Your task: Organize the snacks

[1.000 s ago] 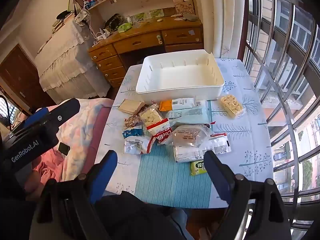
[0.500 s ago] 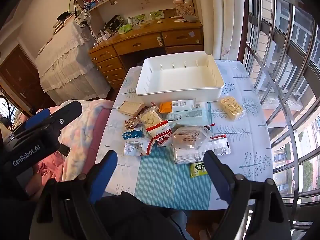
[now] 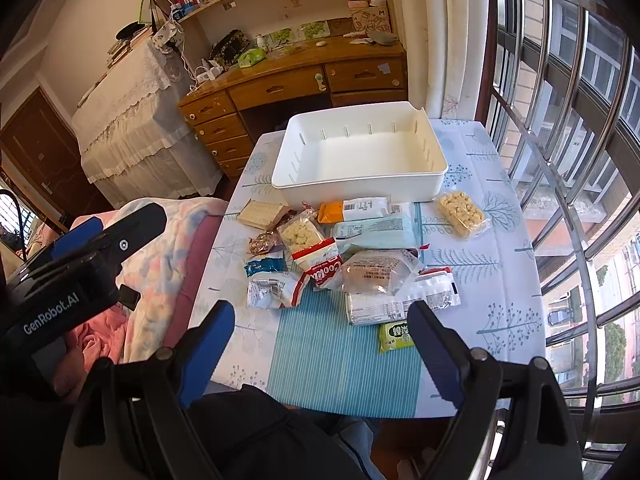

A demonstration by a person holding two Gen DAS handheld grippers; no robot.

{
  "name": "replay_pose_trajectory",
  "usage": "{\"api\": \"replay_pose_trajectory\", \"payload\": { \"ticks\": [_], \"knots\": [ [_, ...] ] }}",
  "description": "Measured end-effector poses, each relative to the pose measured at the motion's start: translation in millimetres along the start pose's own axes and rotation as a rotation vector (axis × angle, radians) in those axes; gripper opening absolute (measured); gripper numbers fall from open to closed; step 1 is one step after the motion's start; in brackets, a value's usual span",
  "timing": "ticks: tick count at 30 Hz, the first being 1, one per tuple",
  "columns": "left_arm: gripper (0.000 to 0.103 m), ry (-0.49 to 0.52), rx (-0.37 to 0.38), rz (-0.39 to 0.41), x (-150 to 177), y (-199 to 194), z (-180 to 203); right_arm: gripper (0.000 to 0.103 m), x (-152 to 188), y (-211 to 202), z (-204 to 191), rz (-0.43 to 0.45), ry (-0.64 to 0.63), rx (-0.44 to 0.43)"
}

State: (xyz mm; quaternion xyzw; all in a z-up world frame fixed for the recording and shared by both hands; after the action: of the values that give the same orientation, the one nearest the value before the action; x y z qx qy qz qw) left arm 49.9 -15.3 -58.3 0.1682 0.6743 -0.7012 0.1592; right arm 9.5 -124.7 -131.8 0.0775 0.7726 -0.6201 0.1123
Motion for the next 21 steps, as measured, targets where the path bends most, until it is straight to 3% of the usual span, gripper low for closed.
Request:
{"api": "replay_pose_trajectory", "payload": {
  "ticks": [11,13,21],
  "knots": [
    [0.1,-0.011,0.007,-0.004,10.6,-0.2,2.9,0.089,0.1,-0.6,0.4,0.004,-0.015,-0.016],
    [0.1,-0.013,0.0,-0.007,12.4,0.1,2.8,0.089,12.9,-4.3,3.7,0.007,-0.026,-0.024],
    [0.1,-0.04,-0.053,-0.027,24.0,2.1,10.4,0.088,10.8,-7.0,17.5,0.046,-0.038,-0.041]
  ]
}}
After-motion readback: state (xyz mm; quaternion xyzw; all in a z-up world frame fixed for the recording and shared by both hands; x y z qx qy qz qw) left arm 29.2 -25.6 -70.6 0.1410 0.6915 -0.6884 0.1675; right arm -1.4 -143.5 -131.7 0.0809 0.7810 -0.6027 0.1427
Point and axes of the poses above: each gripper's, at about its wrist camera, not at the fingertips, and y roughly the way its jaws point, z to its right, x to its underside, the point moved 8 cm from there along y, roughly the way its jaws point, and after that the axes turned 15 degrees about -z, right-handed, at the moved point
